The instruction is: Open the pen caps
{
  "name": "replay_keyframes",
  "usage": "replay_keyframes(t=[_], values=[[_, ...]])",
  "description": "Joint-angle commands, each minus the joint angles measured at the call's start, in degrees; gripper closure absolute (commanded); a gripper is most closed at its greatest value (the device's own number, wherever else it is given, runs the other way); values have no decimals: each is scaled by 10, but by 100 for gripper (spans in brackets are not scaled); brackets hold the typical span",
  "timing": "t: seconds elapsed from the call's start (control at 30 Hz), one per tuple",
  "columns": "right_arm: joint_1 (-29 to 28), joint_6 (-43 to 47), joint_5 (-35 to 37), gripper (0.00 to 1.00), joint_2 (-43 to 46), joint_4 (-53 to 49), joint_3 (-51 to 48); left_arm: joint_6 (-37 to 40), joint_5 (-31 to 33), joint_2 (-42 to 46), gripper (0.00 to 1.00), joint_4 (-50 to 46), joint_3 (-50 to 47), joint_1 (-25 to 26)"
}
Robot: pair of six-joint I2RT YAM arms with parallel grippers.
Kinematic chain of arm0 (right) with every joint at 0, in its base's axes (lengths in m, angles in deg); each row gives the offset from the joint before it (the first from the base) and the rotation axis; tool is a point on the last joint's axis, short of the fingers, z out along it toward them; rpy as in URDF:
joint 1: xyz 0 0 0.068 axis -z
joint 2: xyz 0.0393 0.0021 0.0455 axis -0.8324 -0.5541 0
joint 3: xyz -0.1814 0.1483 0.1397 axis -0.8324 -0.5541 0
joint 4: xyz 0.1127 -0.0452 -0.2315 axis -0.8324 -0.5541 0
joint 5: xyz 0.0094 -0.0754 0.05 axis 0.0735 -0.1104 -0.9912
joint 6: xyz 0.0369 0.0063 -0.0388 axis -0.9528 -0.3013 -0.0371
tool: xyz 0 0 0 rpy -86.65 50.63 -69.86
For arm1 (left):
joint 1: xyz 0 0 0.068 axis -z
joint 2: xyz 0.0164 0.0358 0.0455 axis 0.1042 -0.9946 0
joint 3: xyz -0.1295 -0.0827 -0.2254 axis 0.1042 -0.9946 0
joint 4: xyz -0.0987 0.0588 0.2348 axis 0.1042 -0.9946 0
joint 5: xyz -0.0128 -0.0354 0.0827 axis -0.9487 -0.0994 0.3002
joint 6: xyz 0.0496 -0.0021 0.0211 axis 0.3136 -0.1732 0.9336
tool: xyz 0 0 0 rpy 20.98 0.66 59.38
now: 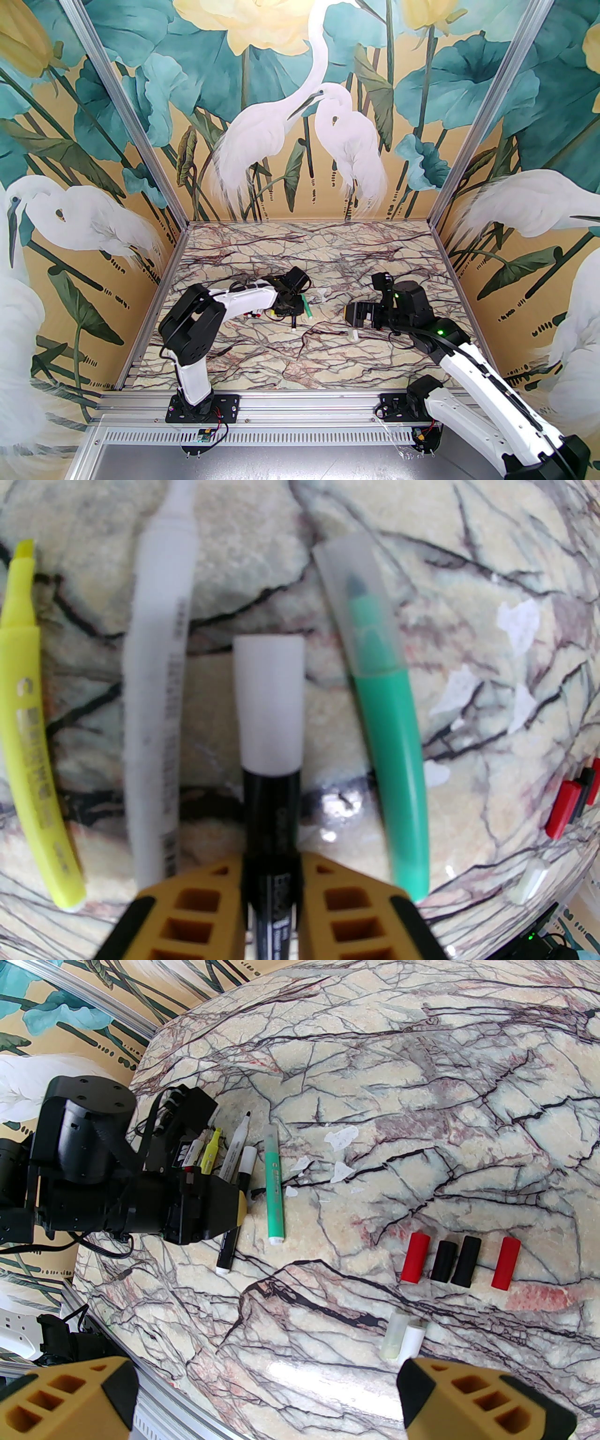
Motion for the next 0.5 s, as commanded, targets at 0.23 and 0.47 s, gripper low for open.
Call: replay_keyframes(t=[0.23, 0.47], values=[[-6, -106, -18, 6, -12, 86, -26, 84, -124, 201, 83, 89, -92, 1], [-23, -185, -23, 16, -46, 167, -15, 142, -285, 298, 86, 201, -172, 1]])
